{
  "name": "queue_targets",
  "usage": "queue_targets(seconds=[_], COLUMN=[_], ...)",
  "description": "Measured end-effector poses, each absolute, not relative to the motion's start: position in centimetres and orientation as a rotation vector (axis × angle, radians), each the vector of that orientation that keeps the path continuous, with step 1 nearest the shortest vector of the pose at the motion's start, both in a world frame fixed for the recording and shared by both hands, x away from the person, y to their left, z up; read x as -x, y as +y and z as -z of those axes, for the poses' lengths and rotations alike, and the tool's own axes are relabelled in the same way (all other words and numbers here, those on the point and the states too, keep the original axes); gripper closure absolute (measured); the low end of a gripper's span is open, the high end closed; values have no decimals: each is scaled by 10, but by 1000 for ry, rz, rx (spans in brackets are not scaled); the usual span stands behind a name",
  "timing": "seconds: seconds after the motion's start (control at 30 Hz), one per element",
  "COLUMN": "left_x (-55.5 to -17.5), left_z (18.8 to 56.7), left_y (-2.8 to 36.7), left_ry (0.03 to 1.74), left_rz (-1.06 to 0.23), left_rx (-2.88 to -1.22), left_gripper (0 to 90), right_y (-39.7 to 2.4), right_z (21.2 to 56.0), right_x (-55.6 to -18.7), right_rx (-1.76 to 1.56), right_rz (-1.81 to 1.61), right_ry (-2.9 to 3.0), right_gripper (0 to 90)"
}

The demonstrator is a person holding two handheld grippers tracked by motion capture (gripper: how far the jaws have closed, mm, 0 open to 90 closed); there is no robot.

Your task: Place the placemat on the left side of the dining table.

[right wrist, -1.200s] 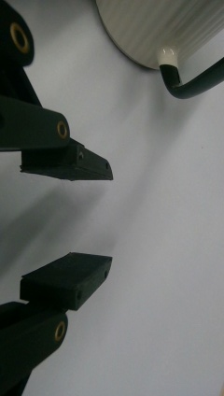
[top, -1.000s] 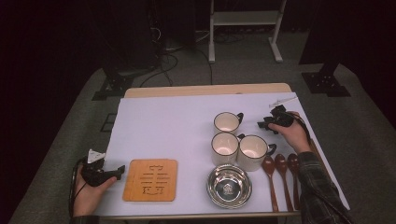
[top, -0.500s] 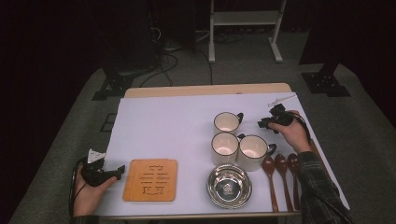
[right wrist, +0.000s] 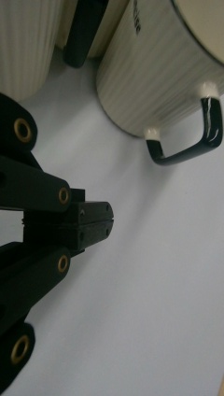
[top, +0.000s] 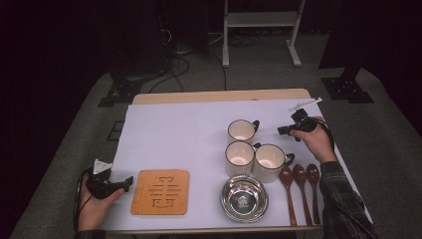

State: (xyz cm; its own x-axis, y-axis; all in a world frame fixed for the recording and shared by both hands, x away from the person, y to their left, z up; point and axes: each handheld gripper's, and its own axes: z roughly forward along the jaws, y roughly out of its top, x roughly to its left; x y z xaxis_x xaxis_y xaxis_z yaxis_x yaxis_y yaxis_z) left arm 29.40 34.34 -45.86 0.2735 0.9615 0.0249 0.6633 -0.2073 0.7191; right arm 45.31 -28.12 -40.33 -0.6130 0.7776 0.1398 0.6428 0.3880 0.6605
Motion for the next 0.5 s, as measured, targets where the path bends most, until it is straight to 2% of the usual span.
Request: queue_targets(seconds=[0.5], left_x=[-294], left_z=[459], left_y=[343], left_ry=[1459], left_rz=[-649], left_rx=[-1954], left_gripper=[95], right_y=[-268], right_z=[383], right_x=[-443], right_rx=[-1172], right_rz=[-1049], right_ry=[2505], right_gripper=[897])
